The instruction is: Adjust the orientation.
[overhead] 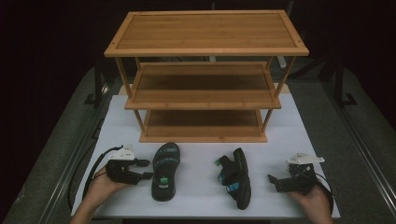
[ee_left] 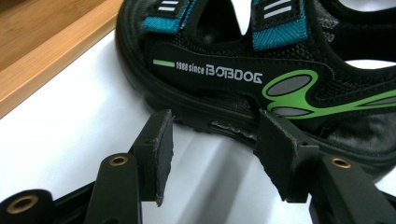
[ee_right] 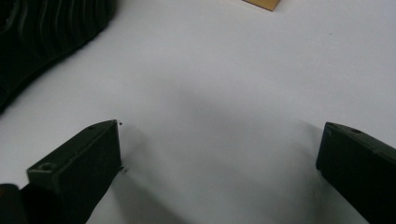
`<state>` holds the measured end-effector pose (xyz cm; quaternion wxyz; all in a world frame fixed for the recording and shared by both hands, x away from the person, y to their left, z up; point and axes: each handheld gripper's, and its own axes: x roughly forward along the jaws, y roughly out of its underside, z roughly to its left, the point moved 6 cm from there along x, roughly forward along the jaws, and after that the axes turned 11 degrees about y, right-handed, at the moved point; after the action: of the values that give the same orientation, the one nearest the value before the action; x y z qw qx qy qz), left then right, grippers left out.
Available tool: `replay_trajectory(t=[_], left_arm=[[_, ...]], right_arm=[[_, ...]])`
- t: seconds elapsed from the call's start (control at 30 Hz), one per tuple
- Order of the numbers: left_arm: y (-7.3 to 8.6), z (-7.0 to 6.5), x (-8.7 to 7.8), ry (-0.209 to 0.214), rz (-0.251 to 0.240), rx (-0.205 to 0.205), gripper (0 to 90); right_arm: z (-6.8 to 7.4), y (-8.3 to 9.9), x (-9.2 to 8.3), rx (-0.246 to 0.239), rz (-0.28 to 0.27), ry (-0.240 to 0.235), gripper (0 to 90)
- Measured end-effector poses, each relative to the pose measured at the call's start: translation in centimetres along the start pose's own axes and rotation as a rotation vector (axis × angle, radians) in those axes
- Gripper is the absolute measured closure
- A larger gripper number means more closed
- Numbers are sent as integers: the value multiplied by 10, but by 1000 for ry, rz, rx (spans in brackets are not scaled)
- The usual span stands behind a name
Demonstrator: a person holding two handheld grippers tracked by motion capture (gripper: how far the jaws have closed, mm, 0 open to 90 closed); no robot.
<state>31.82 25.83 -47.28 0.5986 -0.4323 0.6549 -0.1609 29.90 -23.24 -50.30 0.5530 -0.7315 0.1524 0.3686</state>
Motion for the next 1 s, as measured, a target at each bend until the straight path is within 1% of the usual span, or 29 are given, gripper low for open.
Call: replay_trajectory(t=[0.13,0.17,0.2,0.23,0.27,0.33,0.43,0.57,0.67,0.87,1.0], left_arm=[[-6,-3,9,25,-2,31,443],[-8,-4,12,35,1,36,429],[-10,-5,15,34,12,43,410],[-12,-5,17,29,12,56,409],[-15,-4,19,34,7,59,409],[-19,-4,23,38,19,75,410],[-26,-3,32,48,17,98,411],[-36,-2,42,73,20,118,411],[-43,0,50,91,22,144,410],[-56,3,63,119,25,170,409],[-60,3,71,124,23,171,409]], right_arm=[[0,0,0,-2,-1,0,0],[0,0,0,-2,-2,0,0],[0,0,0,-2,-2,0,0],[0,0,0,1,0,-1,0],[0,0,0,1,0,-1,0],[0,0,0,1,0,-1,0],[0,0,0,0,0,-1,0],[0,0,0,1,1,-1,0],[0,0,0,3,1,-1,0],[0,0,0,0,1,-1,0],[0,0,0,1,-1,-1,0]])
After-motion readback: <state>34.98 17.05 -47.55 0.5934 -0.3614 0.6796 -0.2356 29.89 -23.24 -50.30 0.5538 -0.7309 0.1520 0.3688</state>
